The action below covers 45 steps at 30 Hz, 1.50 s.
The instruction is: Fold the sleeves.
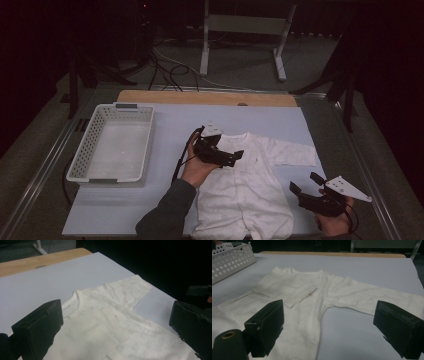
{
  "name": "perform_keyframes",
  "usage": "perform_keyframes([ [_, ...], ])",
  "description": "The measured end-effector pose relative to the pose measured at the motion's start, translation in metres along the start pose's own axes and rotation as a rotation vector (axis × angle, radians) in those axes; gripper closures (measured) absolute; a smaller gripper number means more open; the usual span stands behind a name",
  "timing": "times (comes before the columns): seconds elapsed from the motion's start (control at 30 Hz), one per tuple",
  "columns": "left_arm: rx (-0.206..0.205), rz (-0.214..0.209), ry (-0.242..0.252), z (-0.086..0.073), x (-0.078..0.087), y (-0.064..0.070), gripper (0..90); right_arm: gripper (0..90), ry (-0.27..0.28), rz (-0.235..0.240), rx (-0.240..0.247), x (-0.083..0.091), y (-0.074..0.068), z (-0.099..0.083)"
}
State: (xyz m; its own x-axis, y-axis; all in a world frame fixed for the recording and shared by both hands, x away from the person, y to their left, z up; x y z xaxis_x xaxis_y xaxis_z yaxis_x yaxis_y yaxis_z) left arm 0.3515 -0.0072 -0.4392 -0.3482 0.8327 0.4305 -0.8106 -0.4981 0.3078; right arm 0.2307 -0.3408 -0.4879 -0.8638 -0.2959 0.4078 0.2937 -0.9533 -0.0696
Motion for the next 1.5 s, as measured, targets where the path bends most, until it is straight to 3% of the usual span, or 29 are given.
perform_keyframes([
  [0.33,0.013,0.024,0.018,-0.013,0.029,-0.007,0.0,10.3,0.02,0.016,0.015,0.0,-0.001,0.0],
  [0.6,0.011,0.047,0.066,-0.019,0.052,-0.01,0.0,10.3,0.048,0.03,0.029,-0.001,-0.001,0.001],
  [1.13,-0.032,0.065,0.093,-0.034,0.076,-0.014,0.0,10.3,0.032,0.025,0.006,-0.005,0.0,0.001],
  [1.33,-0.046,0.06,0.078,-0.038,0.079,-0.014,0.0,10.2,0.032,0.021,0.02,-0.005,0.0,0.001],
  [1.5,-0.035,0.069,0.096,-0.041,0.083,-0.016,0.0,10.1,0.02,0.023,0.012,-0.005,0.0,0.001],
])
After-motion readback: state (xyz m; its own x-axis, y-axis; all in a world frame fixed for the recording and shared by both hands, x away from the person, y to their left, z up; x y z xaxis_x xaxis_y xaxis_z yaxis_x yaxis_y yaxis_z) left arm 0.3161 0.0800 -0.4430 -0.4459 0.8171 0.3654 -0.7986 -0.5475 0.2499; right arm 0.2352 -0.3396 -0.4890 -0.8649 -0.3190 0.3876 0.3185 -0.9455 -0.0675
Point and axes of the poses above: each handheld gripper's, and its own axes: x roughly backward along the jaws, z roughly out of its top, y roughly to its right, the point moved 2 cm from there along -x, roughly forward along the jaws, and after that the axes turned 8 degrees about -z, right-handed, at the moved point
